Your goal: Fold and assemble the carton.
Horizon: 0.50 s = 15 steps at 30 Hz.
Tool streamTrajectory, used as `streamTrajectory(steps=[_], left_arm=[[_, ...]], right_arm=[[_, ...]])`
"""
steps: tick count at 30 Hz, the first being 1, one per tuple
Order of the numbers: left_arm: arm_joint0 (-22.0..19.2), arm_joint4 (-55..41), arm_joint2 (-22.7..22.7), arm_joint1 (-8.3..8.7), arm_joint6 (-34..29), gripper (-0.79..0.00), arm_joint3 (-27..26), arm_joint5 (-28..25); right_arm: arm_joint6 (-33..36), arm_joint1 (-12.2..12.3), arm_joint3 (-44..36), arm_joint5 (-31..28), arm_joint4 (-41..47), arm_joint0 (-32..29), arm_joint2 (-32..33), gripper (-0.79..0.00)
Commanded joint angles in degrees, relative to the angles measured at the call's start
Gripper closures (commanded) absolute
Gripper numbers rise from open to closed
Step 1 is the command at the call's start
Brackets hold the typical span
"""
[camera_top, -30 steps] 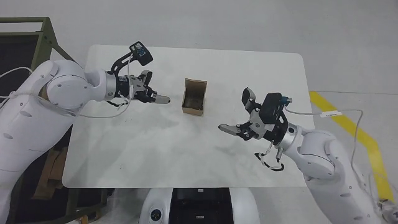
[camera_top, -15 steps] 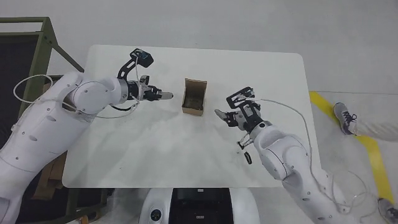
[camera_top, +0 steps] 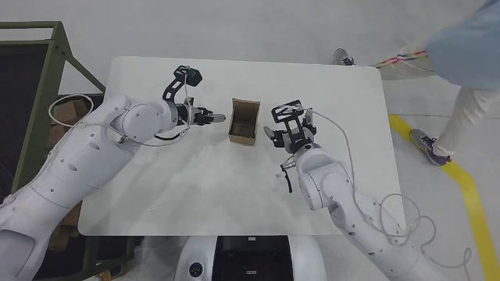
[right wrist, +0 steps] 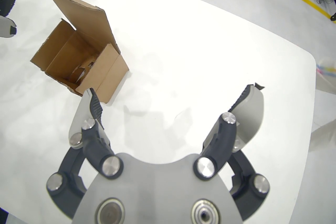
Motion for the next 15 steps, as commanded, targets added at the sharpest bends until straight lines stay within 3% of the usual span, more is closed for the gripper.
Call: streamTrajectory(steps=[1,15], left_arm=[[-0.7,0.0,0.8,-0.67,-0.1,-0.785,1.0,0.0],[-3.3,1.1,3.8,-3.95,-2.0,-0.785,4.3,-0.7]], right_arm=[[0.5,-0.5,1.1,0.2,-0.1,0.7,-0.5,-0.785],[0.7,-3.2,4.8,0.3,-0.2,2.9,-2.4,-0.785]])
